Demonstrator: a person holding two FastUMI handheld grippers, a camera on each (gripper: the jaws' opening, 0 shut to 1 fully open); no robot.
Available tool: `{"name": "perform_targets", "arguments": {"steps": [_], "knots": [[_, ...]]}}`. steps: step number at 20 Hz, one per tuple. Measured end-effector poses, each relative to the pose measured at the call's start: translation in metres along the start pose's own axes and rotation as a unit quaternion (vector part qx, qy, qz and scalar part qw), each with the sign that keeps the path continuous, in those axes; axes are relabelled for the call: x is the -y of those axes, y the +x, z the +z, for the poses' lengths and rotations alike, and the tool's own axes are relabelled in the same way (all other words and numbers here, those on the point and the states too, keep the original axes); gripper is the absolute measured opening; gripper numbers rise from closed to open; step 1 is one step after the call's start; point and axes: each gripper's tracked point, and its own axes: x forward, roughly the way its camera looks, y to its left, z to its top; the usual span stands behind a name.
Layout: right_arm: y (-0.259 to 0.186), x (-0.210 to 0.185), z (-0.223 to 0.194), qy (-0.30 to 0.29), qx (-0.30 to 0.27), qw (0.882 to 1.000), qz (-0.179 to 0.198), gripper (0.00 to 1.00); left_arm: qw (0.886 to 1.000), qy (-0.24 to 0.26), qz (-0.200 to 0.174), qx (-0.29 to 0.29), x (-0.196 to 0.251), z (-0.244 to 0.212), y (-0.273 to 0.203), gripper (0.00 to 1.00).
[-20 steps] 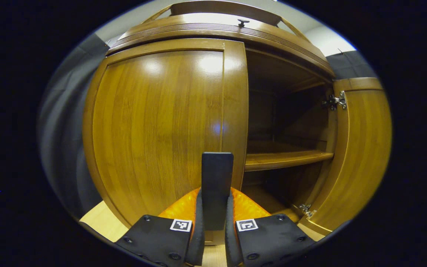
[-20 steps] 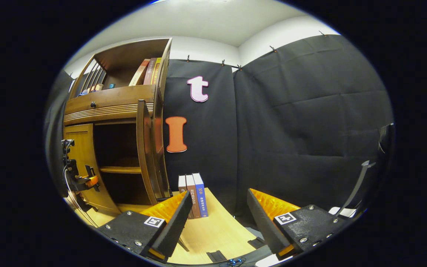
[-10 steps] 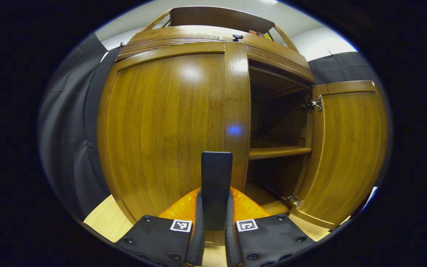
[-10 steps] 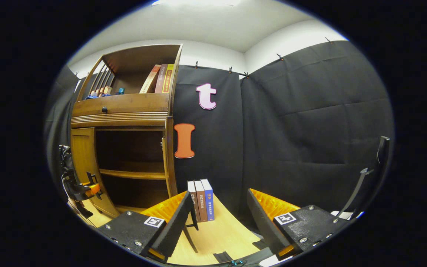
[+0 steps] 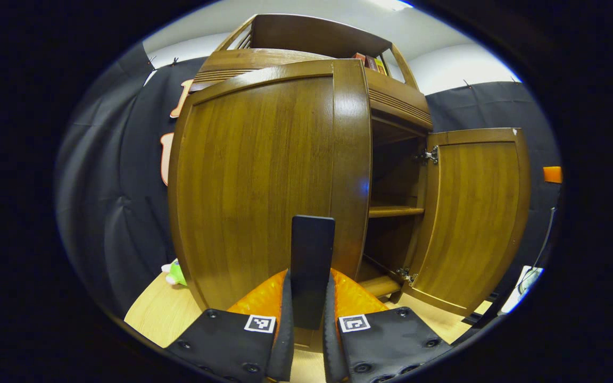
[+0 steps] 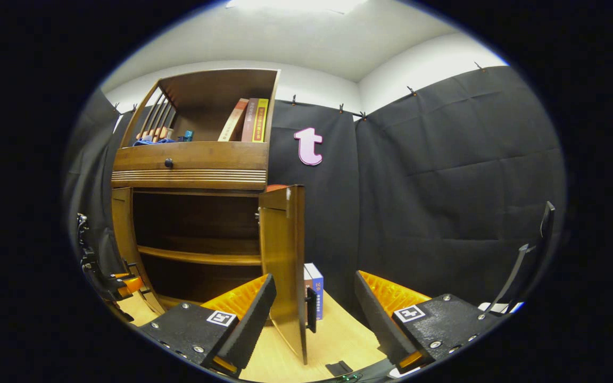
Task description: Open the right door of the double-door shoe cabinet with the right hand, and open the left door with the left hand.
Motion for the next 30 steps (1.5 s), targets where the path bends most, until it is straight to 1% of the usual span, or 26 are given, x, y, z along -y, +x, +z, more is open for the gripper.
{"name": "perform_targets", "arguments": {"steps": [3, 6, 8, 13, 15, 16, 18, 19, 20, 22, 23, 24, 25, 26, 27, 30], "knots": [[-0.004, -0.029, 0.006, -0.001, 0.006, 1.0, 0.008, 1.0, 1.0, -0.007, -0.018, -0.004, -0.009, -0.001, -0.022, 0.29], [-0.008, -0.057, 0.01, 0.0, 0.009, 1.0, 0.013, 1.0, 1.0, 0.003, -0.029, -0.008, -0.022, -0.002, -0.038, 0.29], [-0.012, -0.076, 0.011, 0.003, 0.012, 1.0, 0.016, 1.0, 0.999, -0.009, -0.032, -0.006, -0.028, -0.001, -0.05, 0.29], [-0.028, -0.122, 0.01, 0.003, 0.017, 1.0, 0.02, 1.0, 0.999, 0.007, -0.031, -0.004, -0.055, 0.001, -0.082, 0.29], [-0.037, -0.139, 0.008, 0.007, 0.017, 1.0, 0.023, 1.0, 1.0, 0.01, -0.019, 0.0, -0.071, 0.001, -0.096, 0.29], [-0.04, -0.148, 0.007, 0.01, 0.016, 1.0, 0.024, 0.94, 1.0, 0.017, -0.01, 0.003, -0.078, 0.002, -0.101, 0.24], [-0.047, -0.162, 0.004, 0.012, 0.011, 0.999, 0.031, 0.81, 1.0, 0.024, 0.003, 0.009, -0.094, 0.003, -0.109, 0.25], [-0.047, -0.167, 0.005, 0.011, 0.009, 0.999, 0.034, 0.81, 1.0, 0.025, 0.007, 0.006, -0.1, 0.003, -0.116, 0.25], [-0.049, -0.172, 0.007, 0.01, 0.009, 0.999, 0.035, 0.87, 1.0, 0.024, 0.007, 0.005, -0.105, 0.001, -0.118, 0.2], [-0.051, -0.178, 0.011, 0.01, 0.014, 0.999, 0.039, 1.0, 1.0, 0.026, 0.01, 0.004, -0.117, 0.002, -0.125, 0.2], [-0.05, -0.182, 0.013, 0.011, 0.016, 0.999, 0.04, 1.0, 0.999, 0.03, 0.016, 0.004, -0.126, 0.003, -0.126, 0.19], [-0.05, -0.187, 0.014, 0.012, 0.016, 0.999, 0.043, 1.0, 0.999, 0.032, 0.028, 0.001, -0.135, 0.002, -0.129, 0.15], [-0.048, -0.192, 0.014, 0.013, 0.017, 0.999, 0.047, 1.0, 0.999, 0.034, 0.033, 0.005, -0.142, 0.003, -0.132, 0.11], [-0.049, -0.196, 0.014, 0.014, 0.016, 0.998, 0.051, 1.0, 0.999, 0.034, 0.037, 0.003, -0.148, 0.003, -0.134, 0.11], [-0.05, -0.199, 0.013, 0.013, 0.016, 0.998, 0.055, 0.92, 0.999, 0.031, 0.039, 0.002, -0.154, 0.004, -0.136, 0.11], [-0.048, -0.209, 0.011, 0.011, 0.013, 0.998, 0.064, 0.92, 0.999, 0.018, 0.046, -0.004, -0.173, 0.003, -0.147, 0.1]]}}
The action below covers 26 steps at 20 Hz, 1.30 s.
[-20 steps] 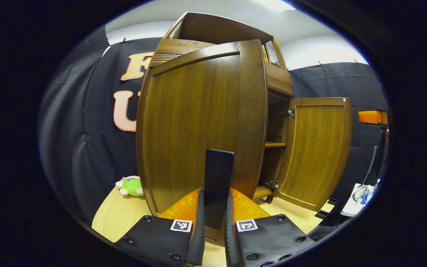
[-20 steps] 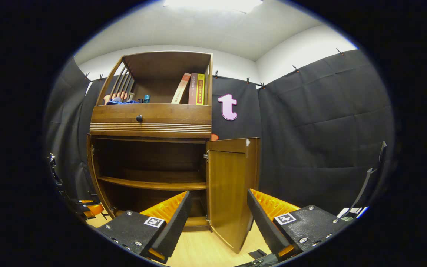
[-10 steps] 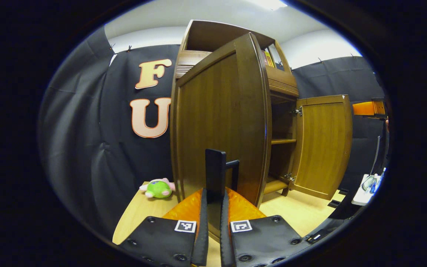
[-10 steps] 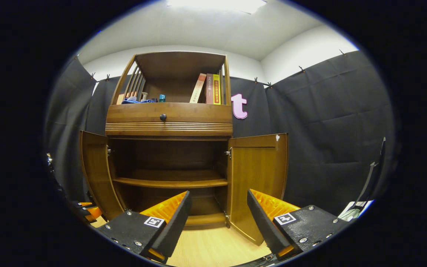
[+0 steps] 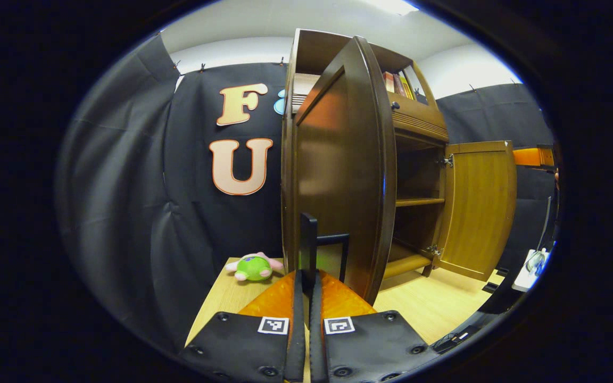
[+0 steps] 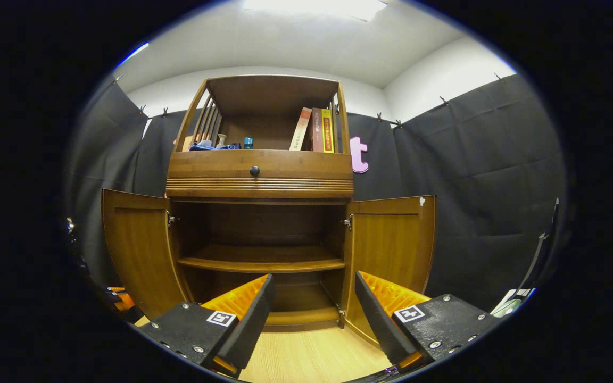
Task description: Open the right door of the double-door shoe cabinet with the right hand, and open the left door with the left hand.
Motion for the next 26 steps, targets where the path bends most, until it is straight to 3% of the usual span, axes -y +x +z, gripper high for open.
{"name": "perform_targets", "arguments": {"steps": [12, 26], "knots": [[0.003, -0.035, -0.005, 0.001, -0.005, 1.0, 0.027, 0.92, 1.0, 0.001, -0.009, -0.011, -0.026, -0.002, -0.007, 0.1], [0.001, -0.042, -0.004, 0.005, -0.008, 0.999, 0.032, 0.92, 1.0, -0.004, -0.011, -0.013, -0.044, -0.002, -0.014, 0.1]]}}
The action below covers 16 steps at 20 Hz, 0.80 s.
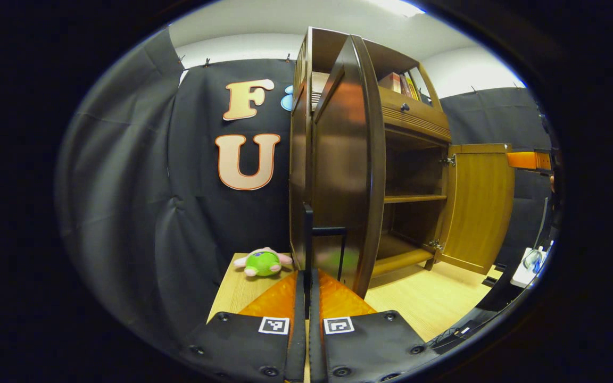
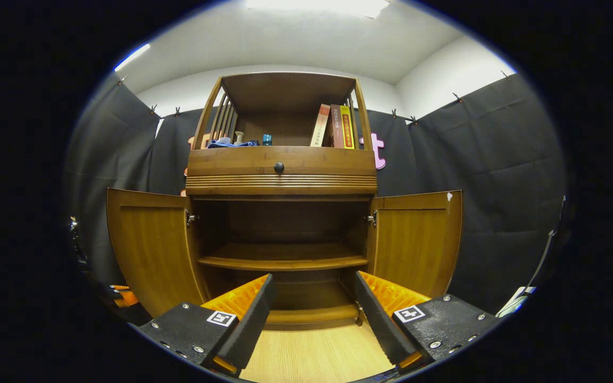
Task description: Open the right door of the double-door shoe cabinet with the right hand, and open the left door with the left hand.
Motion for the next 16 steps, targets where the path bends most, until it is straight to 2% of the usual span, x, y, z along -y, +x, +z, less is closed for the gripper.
{"name": "perform_targets", "arguments": {"steps": [5, 9, 10, 12, 16], "knots": [[0.002, 0.003, -0.001, 0.0, -0.001, 1.0, -0.001, 0.92, 1.0, 0.001, 0.003, -0.001, -0.002, 0.002, -0.008, 0.1], [0.005, 0.016, -0.005, 0.005, -0.004, 1.0, -0.007, 0.92, 0.999, -0.009, 0.031, -0.013, -0.009, 0.008, -0.038, 0.1], [0.005, 0.022, -0.007, 0.006, -0.005, 1.0, -0.011, 1.0, 0.999, -0.023, 0.037, -0.017, -0.005, 0.014, -0.048, 0.1], [0.01, 0.037, -0.01, 0.008, -0.007, 1.0, -0.02, 1.0, 0.998, -0.043, 0.047, -0.024, 0.005, 0.026, -0.067, 0.08], [0.015, 0.073, -0.01, 0.015, -0.011, 0.999, -0.039, 1.0, 0.997, -0.026, 0.078, 0.006, 0.026, 0.081, -0.077, 0.08]]}}
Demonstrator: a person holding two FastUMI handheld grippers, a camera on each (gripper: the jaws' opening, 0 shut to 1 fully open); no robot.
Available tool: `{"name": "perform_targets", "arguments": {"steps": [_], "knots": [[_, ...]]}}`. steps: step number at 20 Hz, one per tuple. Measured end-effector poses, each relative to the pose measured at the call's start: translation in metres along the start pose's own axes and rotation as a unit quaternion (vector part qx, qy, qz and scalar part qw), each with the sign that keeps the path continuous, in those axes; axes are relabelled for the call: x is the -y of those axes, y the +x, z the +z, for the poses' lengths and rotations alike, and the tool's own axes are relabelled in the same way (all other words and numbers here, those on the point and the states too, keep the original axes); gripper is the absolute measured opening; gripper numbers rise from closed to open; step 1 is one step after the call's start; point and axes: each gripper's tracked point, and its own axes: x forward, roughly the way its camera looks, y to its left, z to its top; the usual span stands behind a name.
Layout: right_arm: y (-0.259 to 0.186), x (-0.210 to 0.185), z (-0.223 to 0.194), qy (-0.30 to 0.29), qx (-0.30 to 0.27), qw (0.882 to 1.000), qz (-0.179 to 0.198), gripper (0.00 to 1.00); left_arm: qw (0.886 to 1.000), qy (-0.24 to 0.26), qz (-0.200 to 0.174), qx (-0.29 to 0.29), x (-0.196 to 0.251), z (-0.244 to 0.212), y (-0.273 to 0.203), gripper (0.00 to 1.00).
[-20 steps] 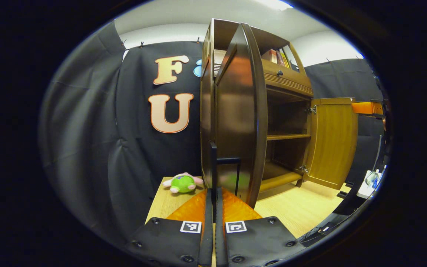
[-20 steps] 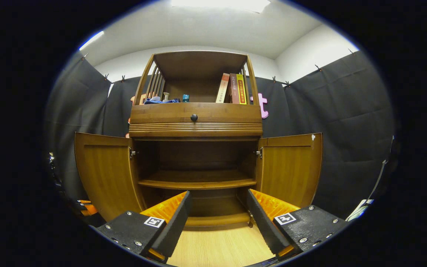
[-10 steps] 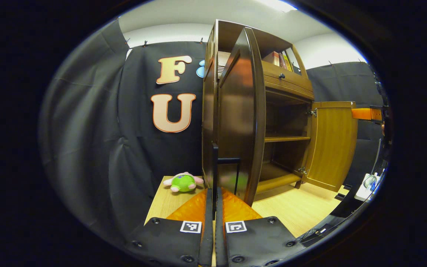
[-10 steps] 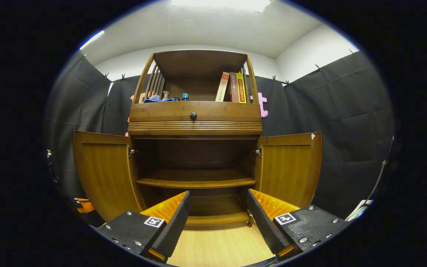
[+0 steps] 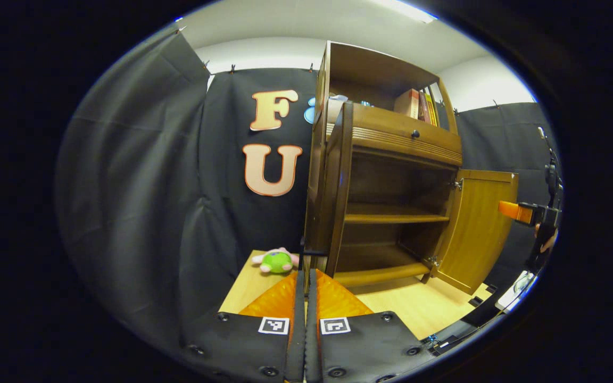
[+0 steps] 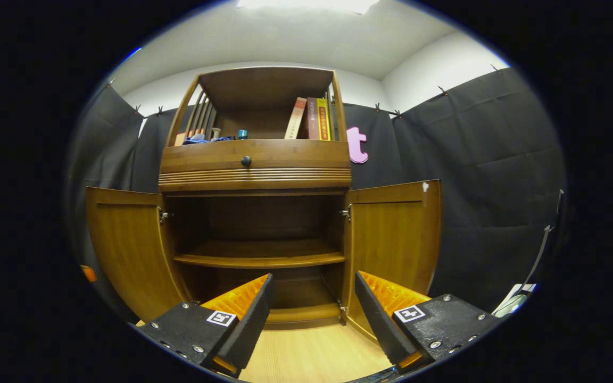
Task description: Open the right door of the double-door shoe cabinet with the right hand, and open the left door with the left hand.
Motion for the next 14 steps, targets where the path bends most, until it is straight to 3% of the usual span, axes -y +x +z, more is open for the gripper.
{"name": "perform_targets", "arguments": {"steps": [5, 9, 10, 11, 14], "knots": [[0.01, 0.042, 0.017, -0.002, 0.0, 1.0, -0.006, 1.0, 0.999, -0.008, -0.006, 0.031, 0.054, 0.061, 0.009, 0.05], [0.014, 0.075, 0.039, -0.026, 0.013, 1.0, -0.007, 1.0, 0.998, -0.005, -0.003, 0.057, 0.098, 0.096, 0.024, 0.39], [0.016, 0.081, 0.043, -0.028, 0.014, 0.999, -0.006, 0.92, 0.998, -0.004, 0.002, 0.063, 0.104, 0.104, 0.029, 0.48], [0.017, 0.086, 0.046, -0.03, 0.013, 0.999, -0.005, 1.0, 0.998, -0.007, 0.005, 0.065, 0.111, 0.108, 0.033, 0.56], [0.022, 0.098, 0.053, -0.027, 0.013, 1.0, 0.003, 1.0, 0.997, -0.007, 0.015, 0.072, 0.127, 0.118, 0.045, 0.91]]}}
